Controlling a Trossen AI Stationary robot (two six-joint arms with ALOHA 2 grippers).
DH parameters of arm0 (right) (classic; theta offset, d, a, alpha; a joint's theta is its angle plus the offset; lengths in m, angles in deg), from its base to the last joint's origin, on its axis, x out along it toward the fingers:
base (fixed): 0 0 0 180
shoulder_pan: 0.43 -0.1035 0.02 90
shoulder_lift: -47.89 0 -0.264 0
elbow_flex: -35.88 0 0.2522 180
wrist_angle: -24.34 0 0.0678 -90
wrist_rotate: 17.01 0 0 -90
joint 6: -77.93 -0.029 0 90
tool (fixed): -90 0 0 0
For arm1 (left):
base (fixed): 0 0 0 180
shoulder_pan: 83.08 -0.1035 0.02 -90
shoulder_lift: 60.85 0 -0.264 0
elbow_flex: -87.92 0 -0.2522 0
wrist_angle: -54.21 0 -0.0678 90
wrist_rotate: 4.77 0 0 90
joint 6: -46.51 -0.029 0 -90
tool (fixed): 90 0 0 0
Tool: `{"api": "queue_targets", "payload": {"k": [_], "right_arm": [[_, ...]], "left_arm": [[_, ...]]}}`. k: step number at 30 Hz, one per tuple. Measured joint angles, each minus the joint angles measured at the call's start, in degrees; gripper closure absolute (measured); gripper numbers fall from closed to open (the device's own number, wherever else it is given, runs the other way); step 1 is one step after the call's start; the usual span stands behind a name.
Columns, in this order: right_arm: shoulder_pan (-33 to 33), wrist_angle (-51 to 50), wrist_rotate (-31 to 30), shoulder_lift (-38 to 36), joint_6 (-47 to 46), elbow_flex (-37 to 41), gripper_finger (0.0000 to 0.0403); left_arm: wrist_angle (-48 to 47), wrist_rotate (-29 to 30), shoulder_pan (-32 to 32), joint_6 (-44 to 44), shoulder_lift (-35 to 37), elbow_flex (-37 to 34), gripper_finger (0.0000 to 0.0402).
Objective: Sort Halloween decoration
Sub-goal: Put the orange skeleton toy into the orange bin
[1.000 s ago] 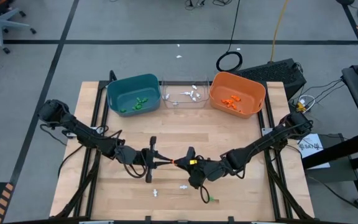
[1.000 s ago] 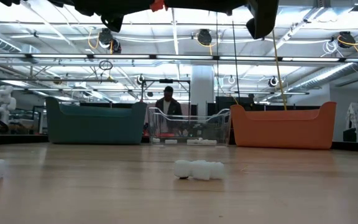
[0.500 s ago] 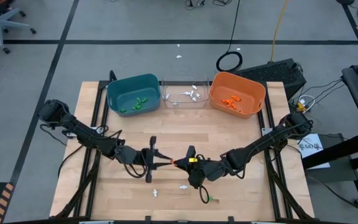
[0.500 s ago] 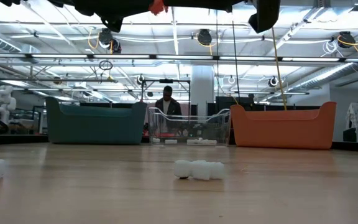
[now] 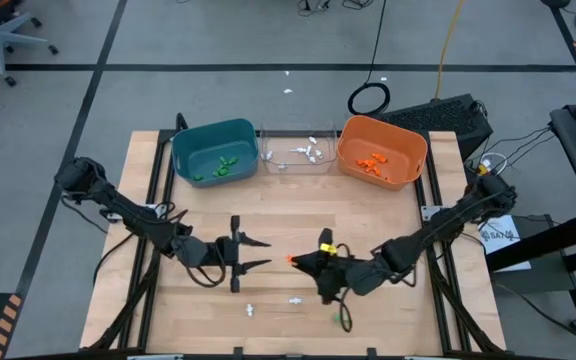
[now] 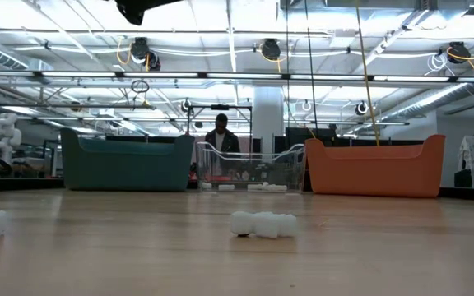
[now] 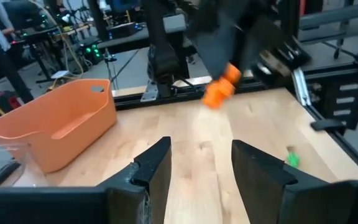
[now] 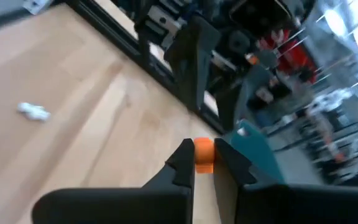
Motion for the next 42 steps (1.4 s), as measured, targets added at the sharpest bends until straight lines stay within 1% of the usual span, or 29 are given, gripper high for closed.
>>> {"api": "queue_targets", "payload": {"k": [3, 5, 7, 9, 11, 18, 22, 28, 35, 38, 42], "right_arm": [[-0.5, -6.2, 0.2, -3.7, -7.5, 0.0, 0.0389], [-0.2, -9.7, 2.7, -6.4, -12.4, 0.2, 0.039], [0.6, -9.4, 6.0, -8.7, -15.7, 1.8, 0.039], [1.2, -7.4, 7.5, -10.8, -17.2, 4.5, 0.039], [2.1, -3.9, 7.4, -12.4, -18.1, 7.6, 0.039], [5.9, 15.9, 7.5, -18.4, -20.6, 19.8, 0.039], [8.0, 24.3, 8.7, -21.1, -19.7, 24.4, 0.039], [12.3, 30.5, 14.1, -22.9, -21.8, 28.4, 0.039], [16.2, 30.8, 19.6, -22.6, -26.0, 29.2, 0.039], [16.4, 30.3, 20.9, -22.4, -26.4, 29.2, 0.039], [16.4, 30.5, 21.0, -22.5, -26.4, 29.2, 0.039]], "left_arm": [[-1.9, 0.0, 0.7, -0.5, 0.3, 0.0, 0.0235], [-2.8, 0.0, 0.6, -1.7, 0.3, 0.0, 0.0235], [-3.3, 0.1, 0.5, -1.8, 0.3, 0.0, 0.0235], [-3.5, 0.1, 0.2, -1.8, 0.3, 0.0, 0.0235], [-3.5, 0.1, 0.1, -1.8, 0.3, 0.0, 0.0235], [-3.9, 0.1, -0.5, -3.0, 0.3, 0.0, 0.0235], [-3.9, 0.1, -1.1, -3.0, 0.3, 0.0, 0.0235], [-3.9, 0.1, -1.9, -3.1, 0.3, 0.0, 0.0235], [-4.3, 0.0, -2.6, -3.1, 0.3, 0.0, 0.0235], [-4.3, 0.0, -2.6, -3.1, 0.3, 0.0, 0.0235], [-4.3, -0.1, -2.6, -3.1, 0.3, 0.0, 0.0235]]}}
